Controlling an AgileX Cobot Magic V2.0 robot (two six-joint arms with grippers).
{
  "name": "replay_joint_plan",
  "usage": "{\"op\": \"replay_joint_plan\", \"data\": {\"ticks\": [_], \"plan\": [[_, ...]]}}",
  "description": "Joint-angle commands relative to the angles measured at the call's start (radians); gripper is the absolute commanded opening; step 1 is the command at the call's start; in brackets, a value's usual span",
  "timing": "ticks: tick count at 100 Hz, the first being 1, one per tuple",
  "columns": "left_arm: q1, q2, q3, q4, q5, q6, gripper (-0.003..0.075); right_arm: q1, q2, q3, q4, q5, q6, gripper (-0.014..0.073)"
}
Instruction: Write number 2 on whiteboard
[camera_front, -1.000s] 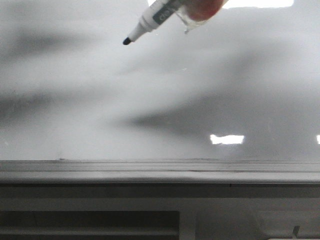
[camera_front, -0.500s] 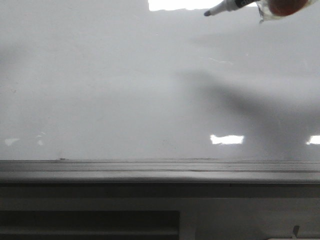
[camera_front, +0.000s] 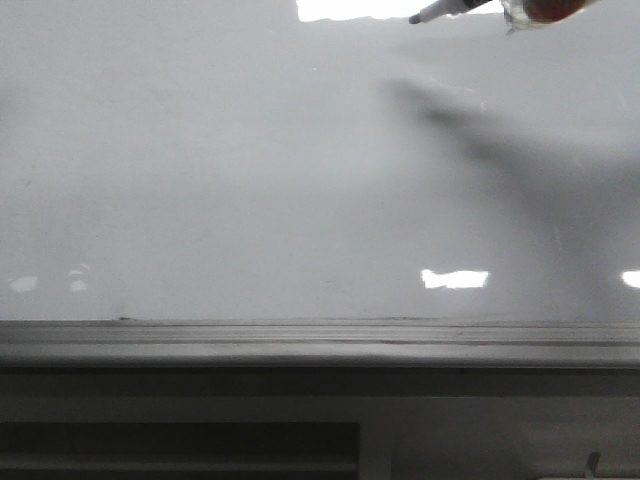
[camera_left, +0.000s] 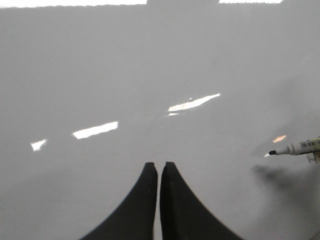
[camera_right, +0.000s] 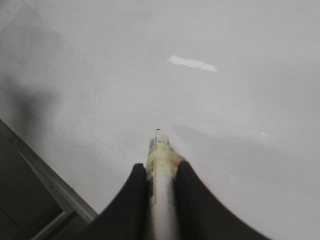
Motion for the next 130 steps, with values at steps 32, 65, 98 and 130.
{"op": "replay_joint_plan", "data": {"ticks": [32,65,98,130], "plan": [[0.002,-0.003,-0.025,-0.022,-0.055,-0.010,-0.0020,0.000,0.157,-0.110,0.031,-0.027,-0.048,-0.0065],[0.002,-0.003,-0.025,-0.022,-0.055,-0.010,-0.0020,-0.002,0.088,-0.098,0.031,-0.118,-0.048,-0.0065],[0.002,-0.003,-0.025,-0.022,-0.057,-0.010,-0.0020,-0.019,0.010,-0.003,0.031,-0.213,-0.001,-0.0064],[0.002,-0.003,-0.025,-0.022,-0.064,-0.010,-0.0020,-0.025,0.021,0.043,0.042,-0.079,0.001,-0.0064]]}}
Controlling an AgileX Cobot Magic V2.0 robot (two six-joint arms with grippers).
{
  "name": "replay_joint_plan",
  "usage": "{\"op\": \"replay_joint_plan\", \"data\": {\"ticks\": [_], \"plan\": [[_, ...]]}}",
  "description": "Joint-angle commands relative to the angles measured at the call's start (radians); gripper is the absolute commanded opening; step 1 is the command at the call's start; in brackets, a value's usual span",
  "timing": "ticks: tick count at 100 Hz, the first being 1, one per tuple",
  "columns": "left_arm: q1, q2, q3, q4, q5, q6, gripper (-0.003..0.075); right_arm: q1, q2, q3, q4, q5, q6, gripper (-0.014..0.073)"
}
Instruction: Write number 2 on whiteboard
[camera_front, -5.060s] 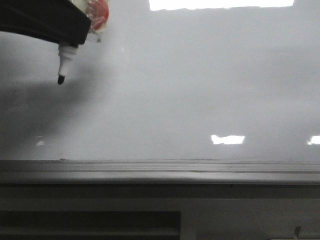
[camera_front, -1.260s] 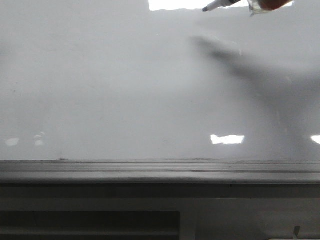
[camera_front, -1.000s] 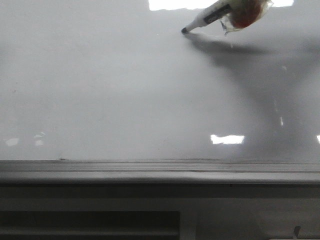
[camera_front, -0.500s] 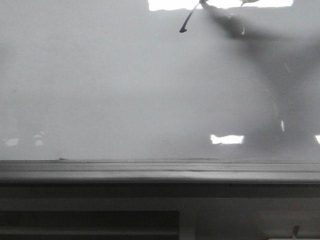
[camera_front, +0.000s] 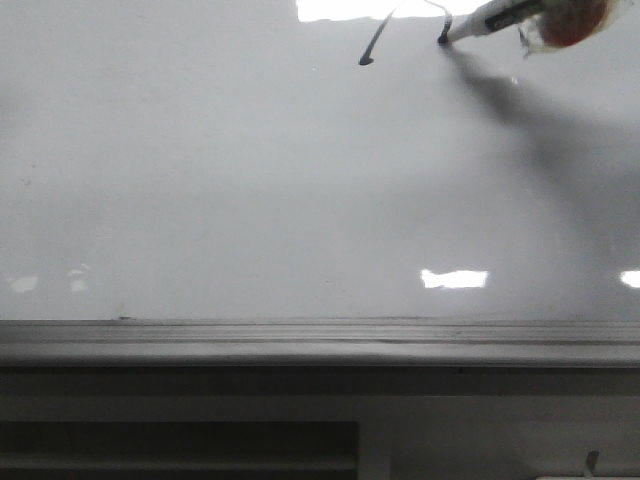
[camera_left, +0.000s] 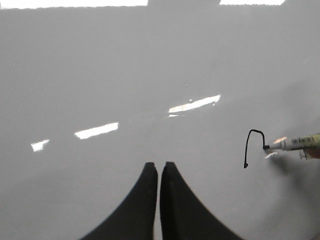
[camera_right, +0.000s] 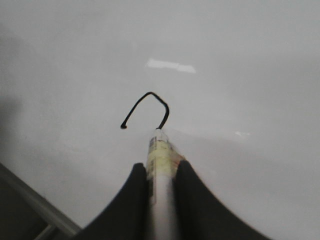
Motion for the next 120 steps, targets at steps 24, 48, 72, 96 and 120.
{"op": "replay_joint_plan", "data": {"ticks": [24,48,72,96,120], "plan": [[0.002,-0.003,-0.025,-0.019,-0.062,-0.009,-0.0020,0.010,0.108,-0.018,0.016,0.108,-0.002,-0.0065],[0.002,-0.003,-0.025,-0.021,-0.062,-0.009,-0.0020,0.061,0.124,-0.018,0.016,0.065,-0.003,-0.0064],[0.002,-0.003,-0.025,-0.021,-0.062,-0.009,-0.0020,0.059,0.072,-0.012,0.005,0.009,0.055,-0.0062],[0.002,-0.003,-0.025,-0.021,-0.062,-0.009,-0.0020,-0.004,-0.030,0.068,-0.133,0.009,0.226,-0.0062],[0.002,-0.003,-0.025,-0.023,-0.062,-0.009,-0.0020,-0.122,-0.168,0.069,-0.134,0.207,0.233,-0.0062]]}}
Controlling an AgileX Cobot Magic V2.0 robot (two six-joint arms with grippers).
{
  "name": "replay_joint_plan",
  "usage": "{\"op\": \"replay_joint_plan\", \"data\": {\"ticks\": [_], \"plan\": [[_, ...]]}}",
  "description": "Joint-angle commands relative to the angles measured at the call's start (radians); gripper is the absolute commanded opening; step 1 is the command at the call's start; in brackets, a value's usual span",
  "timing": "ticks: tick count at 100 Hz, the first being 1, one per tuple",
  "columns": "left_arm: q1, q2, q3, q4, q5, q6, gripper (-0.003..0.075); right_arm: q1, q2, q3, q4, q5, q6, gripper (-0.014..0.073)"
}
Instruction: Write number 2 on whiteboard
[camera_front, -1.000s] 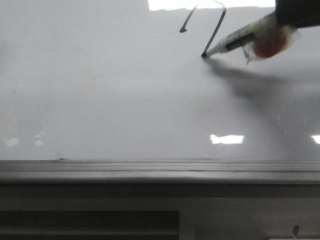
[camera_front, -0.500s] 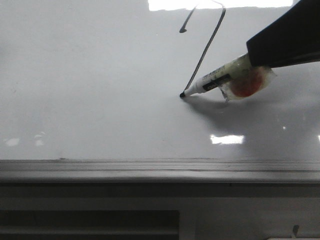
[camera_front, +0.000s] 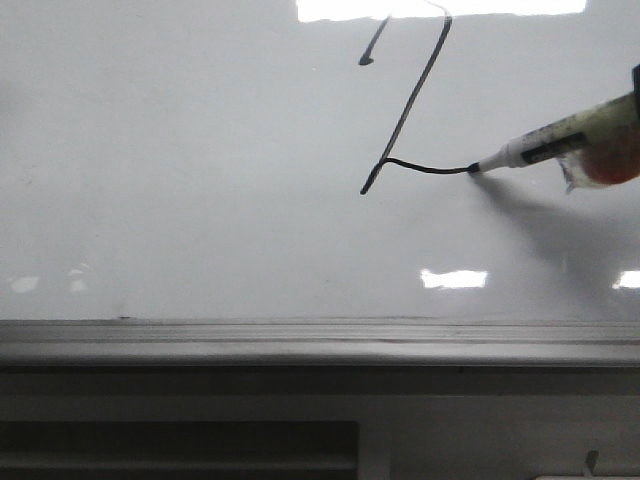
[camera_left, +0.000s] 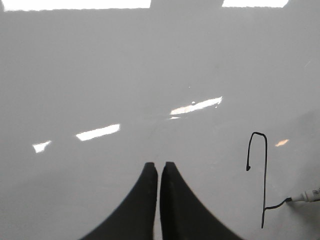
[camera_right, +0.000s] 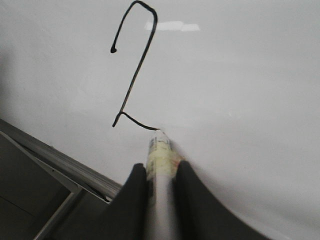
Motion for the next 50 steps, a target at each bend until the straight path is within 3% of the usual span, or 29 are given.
{"op": "replay_joint_plan", "data": {"ticks": [1,12,27,50], "plan": [[0.002,-0.003,-0.025,-0.025,-0.052,-0.007,-0.0020,-0.029,-0.044,-0.041,0.012,0.063,0.005,-0.0062],[-0.007,-0.003,-0.025,-0.029,-0.052,-0.007,-0.0020,-0.030,-0.093,-0.077,0.043,0.180,0.005,-0.0062],[-0.053,0.004,-0.025,-0.036,-0.030,-0.007,-0.0020,-0.030,-0.101,-0.141,0.061,0.220,0.005,-0.0062],[-0.222,0.065,-0.031,-0.040,-0.035,-0.007,-0.0020,-0.030,-0.002,-0.243,0.061,0.349,-0.016,-0.0062]]}}
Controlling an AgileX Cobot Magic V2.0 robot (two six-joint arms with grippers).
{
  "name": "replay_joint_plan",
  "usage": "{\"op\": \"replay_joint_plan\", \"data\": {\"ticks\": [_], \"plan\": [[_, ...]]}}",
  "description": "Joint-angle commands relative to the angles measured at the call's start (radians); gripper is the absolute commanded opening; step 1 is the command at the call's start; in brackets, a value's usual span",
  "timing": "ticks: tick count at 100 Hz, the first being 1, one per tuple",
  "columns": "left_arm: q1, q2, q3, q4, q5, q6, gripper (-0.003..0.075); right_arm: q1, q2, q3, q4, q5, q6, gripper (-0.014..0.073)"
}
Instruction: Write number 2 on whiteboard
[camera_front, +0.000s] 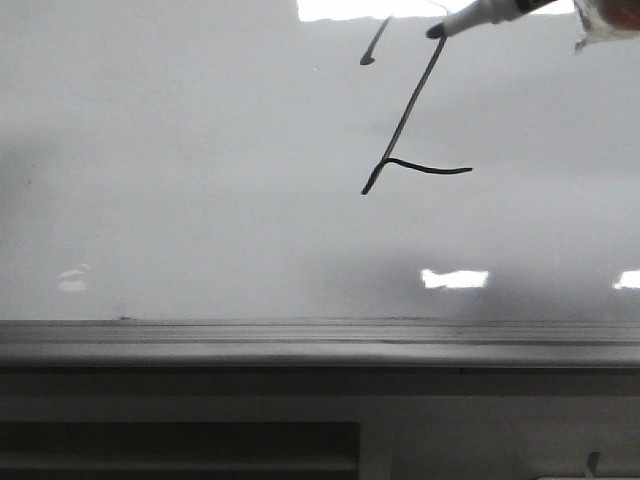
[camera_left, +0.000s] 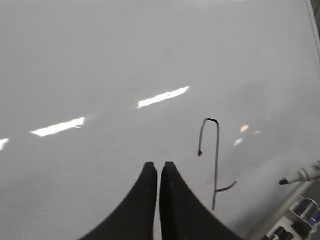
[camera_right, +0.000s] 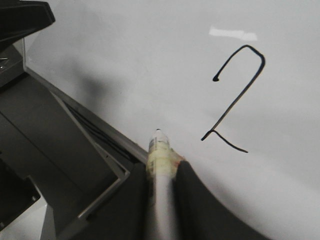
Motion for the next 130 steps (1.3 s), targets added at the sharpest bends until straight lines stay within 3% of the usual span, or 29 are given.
{"op": "replay_joint_plan", "data": {"ticks": [1,27,45,62,72,130], "plan": [[-0.072,0.034,-0.031,-0.021,-0.039,-0.007,-0.0020,-0.005,0.061,-0.065,0.043,0.036,-0.022,-0.0062],[-0.289,0.166,-0.051,0.006,-0.085,-0.006,-0.0014,-0.005,0.219,-0.152,0.072,0.153,-0.122,-0.0062],[-0.390,0.264,-0.123,0.052,-0.090,0.047,0.0102,0.010,0.291,-0.207,0.072,0.201,-0.141,-0.0062],[-0.401,0.338,-0.177,0.055,-0.076,0.047,0.0262,0.045,0.313,-0.240,0.072,0.199,-0.155,-0.0062],[-0.402,0.365,-0.202,0.055,-0.043,0.077,0.0314,0.051,0.318,-0.251,0.066,0.201,-0.157,-0.0062],[-0.402,0.440,-0.229,0.092,-0.017,0.100,0.0314,0.051,0.319,-0.252,0.066,0.224,-0.176,-0.0067]]}}
